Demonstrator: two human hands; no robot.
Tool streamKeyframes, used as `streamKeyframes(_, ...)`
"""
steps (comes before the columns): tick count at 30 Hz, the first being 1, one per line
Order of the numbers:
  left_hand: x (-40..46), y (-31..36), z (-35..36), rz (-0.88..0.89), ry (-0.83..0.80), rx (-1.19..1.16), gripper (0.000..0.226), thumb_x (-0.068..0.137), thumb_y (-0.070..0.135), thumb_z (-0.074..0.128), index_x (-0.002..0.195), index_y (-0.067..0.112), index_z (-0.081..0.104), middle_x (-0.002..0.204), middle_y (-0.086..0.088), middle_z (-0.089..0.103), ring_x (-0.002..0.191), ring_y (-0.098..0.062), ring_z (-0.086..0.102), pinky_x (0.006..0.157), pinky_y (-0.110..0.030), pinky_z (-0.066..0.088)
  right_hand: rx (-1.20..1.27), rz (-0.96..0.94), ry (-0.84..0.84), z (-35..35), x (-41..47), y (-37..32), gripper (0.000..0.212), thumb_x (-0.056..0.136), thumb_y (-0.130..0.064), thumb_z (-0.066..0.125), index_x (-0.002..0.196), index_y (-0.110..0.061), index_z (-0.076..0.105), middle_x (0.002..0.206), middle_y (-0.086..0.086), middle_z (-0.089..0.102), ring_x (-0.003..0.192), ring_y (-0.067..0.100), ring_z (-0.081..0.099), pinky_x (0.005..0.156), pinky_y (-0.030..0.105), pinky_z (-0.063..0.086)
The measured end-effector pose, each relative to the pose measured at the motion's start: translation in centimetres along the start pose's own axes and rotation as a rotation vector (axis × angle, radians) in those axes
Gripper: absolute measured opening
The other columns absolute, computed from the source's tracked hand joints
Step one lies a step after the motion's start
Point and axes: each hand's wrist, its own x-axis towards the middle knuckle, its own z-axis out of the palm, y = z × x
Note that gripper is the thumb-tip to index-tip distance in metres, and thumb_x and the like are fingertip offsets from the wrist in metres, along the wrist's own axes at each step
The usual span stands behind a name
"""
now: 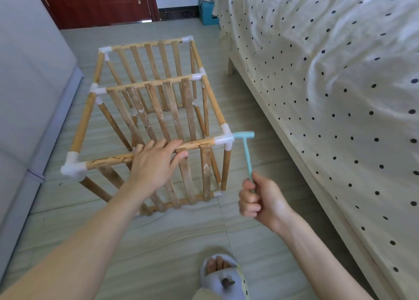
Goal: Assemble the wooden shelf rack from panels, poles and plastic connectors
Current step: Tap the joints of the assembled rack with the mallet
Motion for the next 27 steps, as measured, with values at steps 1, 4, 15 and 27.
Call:
streamKeyframes(1,0.0,0.0,0.0,0.000,-0.005,0.001,0.055,0.091,0.058,0.013,0.135,0.035,0.037,0.114,0.004,0.057,0.106,-0.023,0.051,0.086,-0.037,0.035,0.013,-0.009,-0.002,0.0,0.0,0.0,0.046,0.100,-0.035,0.024,0.057,-0.020,0.029,0.038,-0.007,0.019,0.032,0.008,0.008,0.040,0.017,0.006)
streamKeyframes(4,-0.1,-0.1,0.1,-0.005,0.002,-0.004,0.054,0.091,0.058,0.014,0.134,0.035,0.038,0.113,0.004,0.057,0.105,-0.023,0.052,0.085,-0.037,0.035,0.183,-0.190,0.063,-0.3,0.5,-0.4,0.051,0.103,-0.035,0.021,0.055,-0.020,0.030,0.038,-0.008,0.019,0.035,0.010,0.006,0.036,0.015,0.010)
streamKeyframes(15,-0.1,-0.1,0.0,-0.007,-0.016,0.002,0.056,0.090,0.059,0.012,0.133,0.035,0.039,0.113,0.002,0.058,0.104,-0.024,0.052,0.087,-0.039,0.037,0.124,-0.196,0.092,-0.1,0.1,0.6,0.047,0.103,-0.038,0.020,0.060,-0.020,0.030,0.039,-0.009,0.018,0.035,0.008,0.007,0.034,0.016,0.010)
streamKeyframes(27,-0.7,-4.6,-2.3,0.040,-0.117,-0.077,0.049,0.094,0.053,0.019,0.130,0.032,0.045,0.123,0.006,0.055,0.116,-0.016,0.050,0.097,-0.037,0.036,-0.632,-0.331,0.028,3.7,-1.5,2.8,0.047,0.101,-0.038,0.029,0.060,-0.017,0.037,0.049,-0.002,0.039,0.044,0.013,0.035,0.043,0.021,0.033)
